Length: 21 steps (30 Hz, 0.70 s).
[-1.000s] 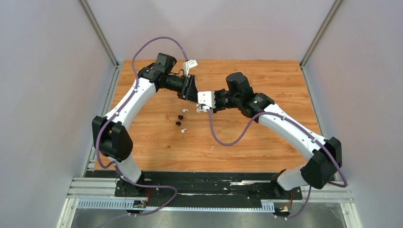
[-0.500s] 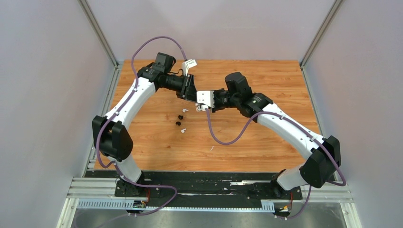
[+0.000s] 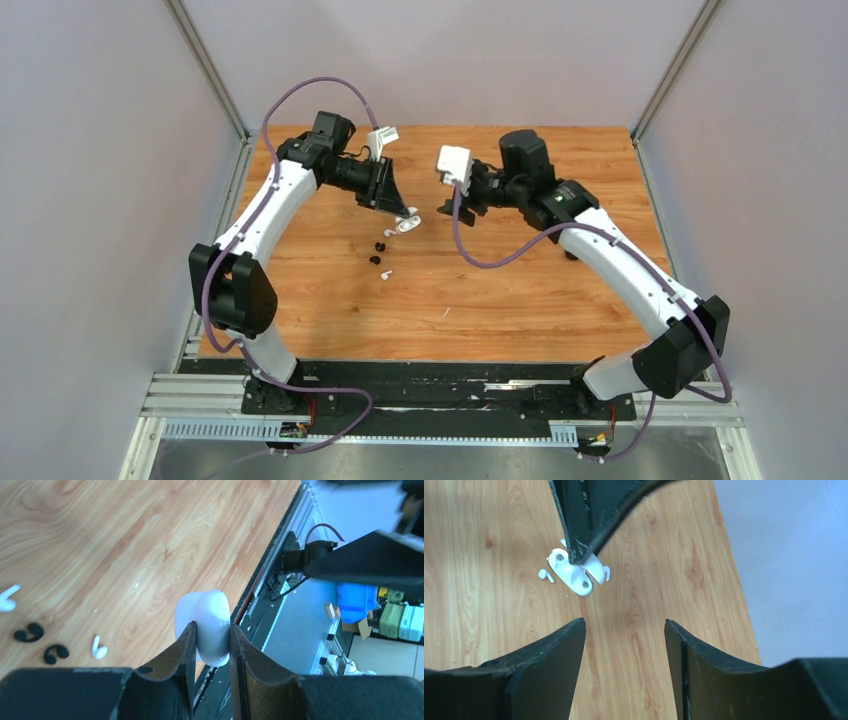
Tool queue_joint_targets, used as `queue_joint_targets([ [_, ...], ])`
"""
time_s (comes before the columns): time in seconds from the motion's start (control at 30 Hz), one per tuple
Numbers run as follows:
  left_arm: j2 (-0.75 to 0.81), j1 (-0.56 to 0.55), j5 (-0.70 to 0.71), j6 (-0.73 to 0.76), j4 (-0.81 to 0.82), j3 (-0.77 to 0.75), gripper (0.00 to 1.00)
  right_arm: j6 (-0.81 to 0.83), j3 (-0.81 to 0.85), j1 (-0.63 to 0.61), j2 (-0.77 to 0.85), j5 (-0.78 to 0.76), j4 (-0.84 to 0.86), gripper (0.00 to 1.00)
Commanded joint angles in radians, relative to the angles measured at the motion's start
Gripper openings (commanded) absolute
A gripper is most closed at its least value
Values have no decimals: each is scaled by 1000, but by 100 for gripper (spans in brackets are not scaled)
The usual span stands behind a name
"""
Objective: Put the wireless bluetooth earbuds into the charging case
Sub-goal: Adjust the earbud at the center of the board.
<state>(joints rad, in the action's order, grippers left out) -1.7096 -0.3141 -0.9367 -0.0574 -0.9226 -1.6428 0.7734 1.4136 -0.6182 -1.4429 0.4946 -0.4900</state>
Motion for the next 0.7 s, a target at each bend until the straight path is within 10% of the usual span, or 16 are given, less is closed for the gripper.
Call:
queue_joint_targets([
  [0.0, 62, 68, 24, 56, -65, 23, 0, -266, 53, 78, 39, 159, -35, 64],
  [0.27, 241, 206, 48, 104, -112, 194, 0, -326, 17, 87, -141, 366, -23, 79],
  [0.67, 475, 381, 67, 8, -132, 387, 0, 8, 193, -14, -466, 250, -127, 47],
])
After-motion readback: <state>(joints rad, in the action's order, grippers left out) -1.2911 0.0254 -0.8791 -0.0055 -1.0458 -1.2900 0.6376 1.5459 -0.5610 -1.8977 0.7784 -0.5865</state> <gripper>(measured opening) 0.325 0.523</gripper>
